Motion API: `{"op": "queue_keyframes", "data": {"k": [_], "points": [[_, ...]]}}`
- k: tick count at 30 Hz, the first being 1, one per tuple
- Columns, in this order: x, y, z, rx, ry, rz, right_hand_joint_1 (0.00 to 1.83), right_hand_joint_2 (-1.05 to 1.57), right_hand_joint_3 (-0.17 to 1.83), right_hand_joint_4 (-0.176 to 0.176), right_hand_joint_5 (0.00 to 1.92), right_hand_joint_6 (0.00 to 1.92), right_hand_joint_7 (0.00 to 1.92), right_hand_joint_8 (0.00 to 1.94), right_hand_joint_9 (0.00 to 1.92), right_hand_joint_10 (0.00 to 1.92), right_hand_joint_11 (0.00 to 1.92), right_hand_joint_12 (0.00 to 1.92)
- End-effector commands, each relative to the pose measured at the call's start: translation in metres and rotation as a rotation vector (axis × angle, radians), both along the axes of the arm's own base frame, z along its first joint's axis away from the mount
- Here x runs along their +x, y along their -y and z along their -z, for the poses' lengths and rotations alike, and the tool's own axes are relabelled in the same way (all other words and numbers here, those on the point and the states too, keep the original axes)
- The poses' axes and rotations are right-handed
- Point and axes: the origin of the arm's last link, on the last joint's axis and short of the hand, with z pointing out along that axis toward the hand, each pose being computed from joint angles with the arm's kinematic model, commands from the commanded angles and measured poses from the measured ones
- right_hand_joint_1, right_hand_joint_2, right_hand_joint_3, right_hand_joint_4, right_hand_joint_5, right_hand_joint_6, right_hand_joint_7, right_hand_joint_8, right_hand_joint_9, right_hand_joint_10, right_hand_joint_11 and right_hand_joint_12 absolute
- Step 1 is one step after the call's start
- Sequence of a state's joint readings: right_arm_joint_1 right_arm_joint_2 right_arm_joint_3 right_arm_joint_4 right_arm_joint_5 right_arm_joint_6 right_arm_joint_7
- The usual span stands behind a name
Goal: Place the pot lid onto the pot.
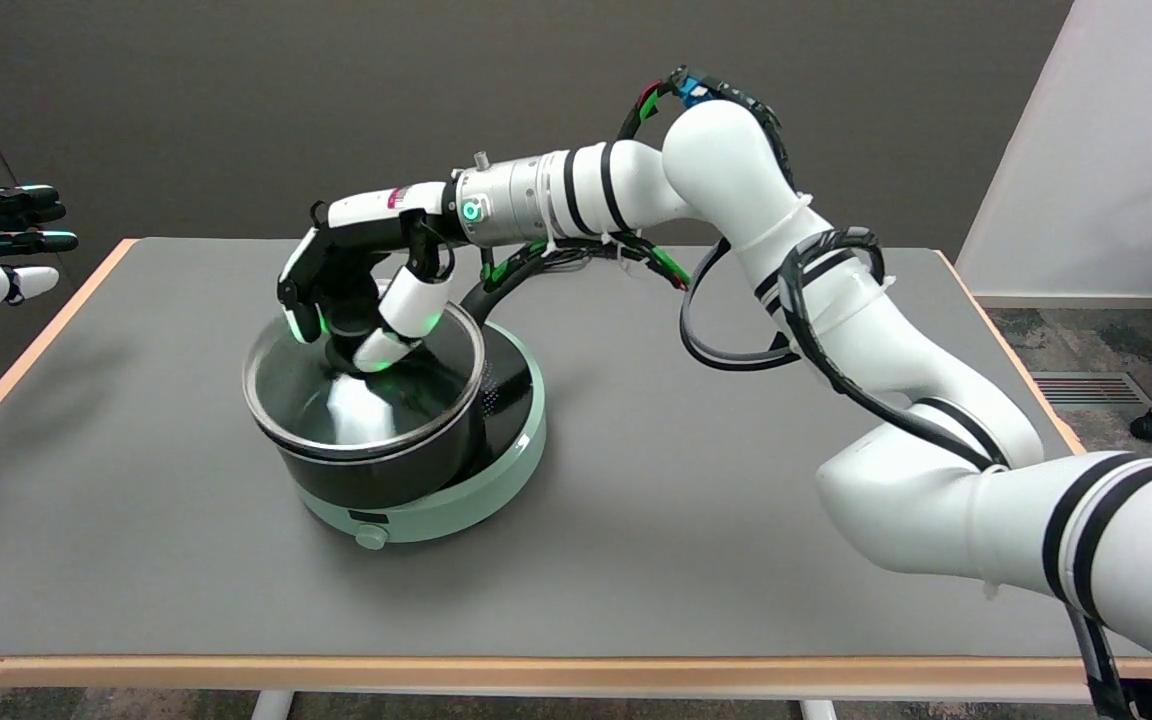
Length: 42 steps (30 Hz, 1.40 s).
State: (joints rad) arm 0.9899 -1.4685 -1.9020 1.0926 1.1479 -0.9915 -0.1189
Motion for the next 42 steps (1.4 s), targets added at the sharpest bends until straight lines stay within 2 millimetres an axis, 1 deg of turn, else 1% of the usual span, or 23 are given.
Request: {"op": "queue_keyframes", "data": {"k": [1, 3, 7, 13, 19, 23, 25, 29, 31, 33, 35, 38, 41, 42], "points": [[0.000, 0.000, -0.001, -0.001, -0.002, -0.001, 1.18, 0.84, 0.97, 0.173, 0.70, 1.01, 0.80, 0.93, 0.65, 1.42, 0.25, 1.92], [-0.001, 0.000, -0.002, -0.002, -0.001, 0.002, 1.17, 0.84, 0.97, 0.169, 0.71, 0.97, 0.81, 0.86, 0.65, 1.38, 0.24, 1.92], [-0.001, 0.001, -0.002, -0.005, 0.002, 0.005, 1.16, 0.84, 0.97, 0.173, 0.72, 0.94, 0.82, 0.79, 0.66, 1.33, 0.25, 1.92], [-0.001, 0.001, -0.004, -0.008, 0.004, 0.005, 1.14, 0.84, 0.98, 0.172, 0.74, 0.90, 0.84, 0.72, 0.66, 1.29, 0.25, 1.92], [-0.001, 0.002, -0.005, -0.013, 0.007, 0.006, 1.12, 0.84, 0.98, 0.174, 0.75, 0.88, 0.85, 0.69, 0.67, 1.28, 0.23, 1.92], [-0.001, 0.002, -0.007, -0.017, 0.009, 0.006, 1.11, 0.82, 1.00, 0.174, 0.76, 0.85, 0.87, 0.62, 0.69, 1.22, 0.26, 1.87], [-0.002, 0.002, -0.007, -0.019, 0.009, 0.006, 1.10, 0.80, 1.02, 0.176, 0.77, 0.86, 0.90, 0.55, 0.71, 1.15, 0.34, 1.83], [-0.002, 0.003, -0.009, -0.023, 0.010, 0.005, 1.09, 0.76, 1.03, 0.174, 0.77, 0.86, 0.93, 0.51, 0.75, 1.06, 0.43, 1.75], [-0.002, 0.003, -0.009, -0.024, 0.012, 0.007, 1.08, 0.74, 1.03, 0.152, 0.77, 0.83, 0.93, 0.49, 0.76, 0.99, 0.47, 1.68], [-0.002, 0.003, -0.010, -0.024, 0.013, 0.007, 1.06, 0.73, 1.02, 0.147, 0.77, 0.82, 0.94, 0.47, 0.77, 0.94, 0.49, 1.60], [-0.002, 0.004, -0.011, -0.027, 0.015, 0.007, 1.01, 0.69, 0.97, 0.141, 0.77, 0.79, 0.93, 0.46, 0.78, 0.88, 0.54, 1.46], [-0.002, 0.004, -0.011, -0.027, 0.015, 0.008, 0.94, 0.66, 0.94, 0.132, 0.76, 0.77, 0.92, 0.45, 0.78, 0.86, 0.54, 1.37], [-0.002, 0.005, -0.012, -0.033, 0.016, 0.005, 0.91, 0.63, 0.91, 0.108, 0.75, 0.72, 0.91, 0.43, 0.78, 0.83, 0.51, 1.30], [-0.002, 0.005, -0.012, -0.036, 0.019, 0.004, 0.89, 0.63, 0.89, 0.100, 0.75, 0.70, 0.90, 0.43, 0.78, 0.82, 0.49, 1.24]]}}
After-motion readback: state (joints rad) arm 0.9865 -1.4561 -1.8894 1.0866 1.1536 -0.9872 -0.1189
